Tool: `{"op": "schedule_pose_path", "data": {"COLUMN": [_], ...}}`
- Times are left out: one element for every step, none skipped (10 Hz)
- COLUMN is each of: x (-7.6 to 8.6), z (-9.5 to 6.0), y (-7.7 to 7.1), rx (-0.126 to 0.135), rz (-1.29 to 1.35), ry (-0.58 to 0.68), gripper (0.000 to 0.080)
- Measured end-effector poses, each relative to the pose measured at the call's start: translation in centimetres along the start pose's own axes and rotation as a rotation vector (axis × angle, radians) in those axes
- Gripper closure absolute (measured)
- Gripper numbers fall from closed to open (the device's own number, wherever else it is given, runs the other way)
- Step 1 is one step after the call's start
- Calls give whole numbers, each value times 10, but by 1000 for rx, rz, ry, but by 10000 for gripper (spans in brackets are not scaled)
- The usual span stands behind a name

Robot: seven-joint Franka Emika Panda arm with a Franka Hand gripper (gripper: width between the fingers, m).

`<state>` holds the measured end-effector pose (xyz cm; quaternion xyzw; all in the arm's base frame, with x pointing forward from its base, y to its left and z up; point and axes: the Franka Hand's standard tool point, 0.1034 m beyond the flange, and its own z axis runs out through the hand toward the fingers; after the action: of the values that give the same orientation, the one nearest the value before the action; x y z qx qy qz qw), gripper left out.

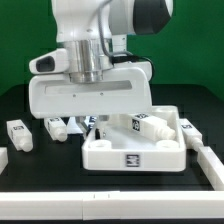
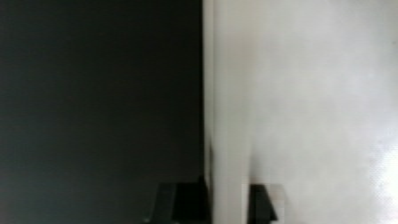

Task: Assemble desk

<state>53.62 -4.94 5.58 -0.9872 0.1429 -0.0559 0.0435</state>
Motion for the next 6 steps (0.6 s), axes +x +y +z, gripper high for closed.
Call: {"op": "schedule_pose_path", "data": {"x": [-5,-9,-10,-11,-12,-10], "z": [1,4,5,6,8,10], "y": [-5,-6,-6,-8,-7,-2], "rx": [3,10,17,22,24,21], "rz": [163,201,283,346,379,514], "ry": [-4,-11,-15,-18,-29,-76], "gripper": [747,747,747,747,747,747]}}
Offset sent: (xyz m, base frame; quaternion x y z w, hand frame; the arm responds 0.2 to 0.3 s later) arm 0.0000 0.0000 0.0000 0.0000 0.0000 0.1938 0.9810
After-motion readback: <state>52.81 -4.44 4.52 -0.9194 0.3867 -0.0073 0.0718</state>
